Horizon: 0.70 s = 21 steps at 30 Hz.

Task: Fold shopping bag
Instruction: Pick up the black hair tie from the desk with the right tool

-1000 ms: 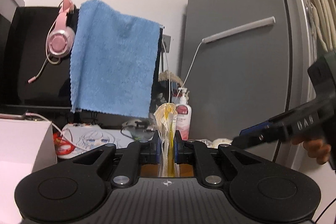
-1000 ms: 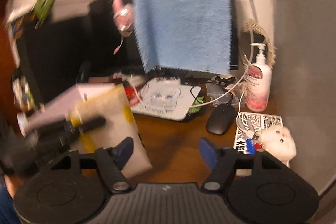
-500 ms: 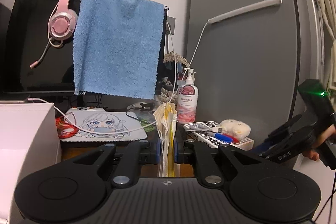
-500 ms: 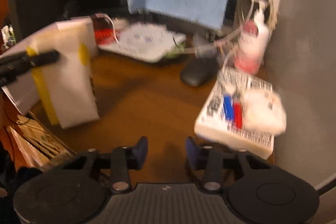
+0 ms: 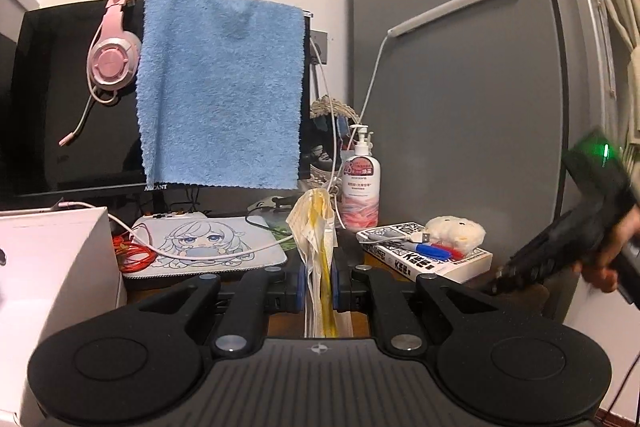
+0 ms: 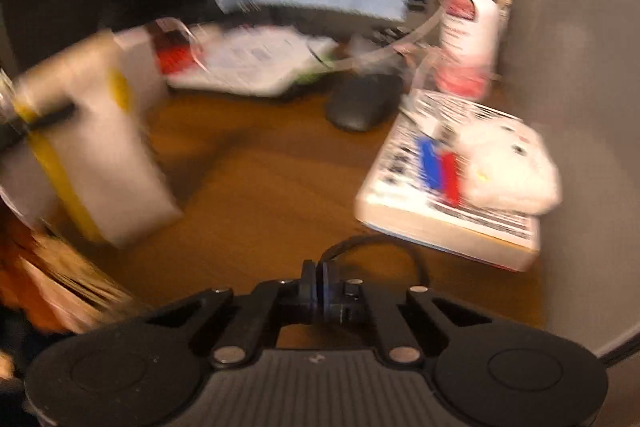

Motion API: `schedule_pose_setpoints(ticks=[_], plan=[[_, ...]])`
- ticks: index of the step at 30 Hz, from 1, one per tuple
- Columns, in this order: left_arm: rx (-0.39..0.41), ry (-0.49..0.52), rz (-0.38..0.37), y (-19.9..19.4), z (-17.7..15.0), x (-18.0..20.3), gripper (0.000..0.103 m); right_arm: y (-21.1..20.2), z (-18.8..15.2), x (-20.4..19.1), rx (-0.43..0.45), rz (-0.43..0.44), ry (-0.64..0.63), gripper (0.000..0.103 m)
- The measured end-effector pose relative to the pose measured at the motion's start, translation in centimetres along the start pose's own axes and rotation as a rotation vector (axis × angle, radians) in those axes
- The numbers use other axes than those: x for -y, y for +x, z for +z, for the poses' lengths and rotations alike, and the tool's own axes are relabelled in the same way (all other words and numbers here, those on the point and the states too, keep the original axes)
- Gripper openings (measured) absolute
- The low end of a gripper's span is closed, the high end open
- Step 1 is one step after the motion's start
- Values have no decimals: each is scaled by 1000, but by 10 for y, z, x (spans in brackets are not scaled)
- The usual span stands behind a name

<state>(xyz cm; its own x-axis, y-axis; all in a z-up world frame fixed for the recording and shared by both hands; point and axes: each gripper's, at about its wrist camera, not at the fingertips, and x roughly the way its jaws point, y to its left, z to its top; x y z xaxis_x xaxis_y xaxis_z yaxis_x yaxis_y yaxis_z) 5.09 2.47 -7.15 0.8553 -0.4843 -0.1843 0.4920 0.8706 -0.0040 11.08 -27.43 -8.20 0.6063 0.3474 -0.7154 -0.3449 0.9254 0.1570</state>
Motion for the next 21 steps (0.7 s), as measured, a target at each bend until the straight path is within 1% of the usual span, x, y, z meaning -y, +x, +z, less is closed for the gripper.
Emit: schedule_pose_setpoints(ticks=[3, 8, 12, 13, 14, 16, 17, 21], plan=[[-3, 1, 17, 1, 2, -2, 11, 5, -6, 8, 25, 109, 120, 2], [-2, 34, 33, 1, 0, 0, 12, 12, -16, 21, 66, 292, 319, 2], [-3, 30, 25, 2, -2, 1, 12, 19, -24, 31, 99, 438, 478, 3], [-2, 27, 24, 2, -2, 1, 12, 20, -26, 33, 107, 474, 518, 6], [-2, 28, 23, 3, -2, 2, 12, 22, -28, 36, 116, 511, 558, 8], [-1, 33, 23, 3, -2, 3, 12, 25, -32, 41, 132, 584, 638, 8], [0, 35, 23, 4, -2, 4, 12, 25, -32, 42, 139, 599, 655, 8], [0, 41, 25, 5, -2, 7, 12, 19, -27, 38, 141, 535, 577, 9]])
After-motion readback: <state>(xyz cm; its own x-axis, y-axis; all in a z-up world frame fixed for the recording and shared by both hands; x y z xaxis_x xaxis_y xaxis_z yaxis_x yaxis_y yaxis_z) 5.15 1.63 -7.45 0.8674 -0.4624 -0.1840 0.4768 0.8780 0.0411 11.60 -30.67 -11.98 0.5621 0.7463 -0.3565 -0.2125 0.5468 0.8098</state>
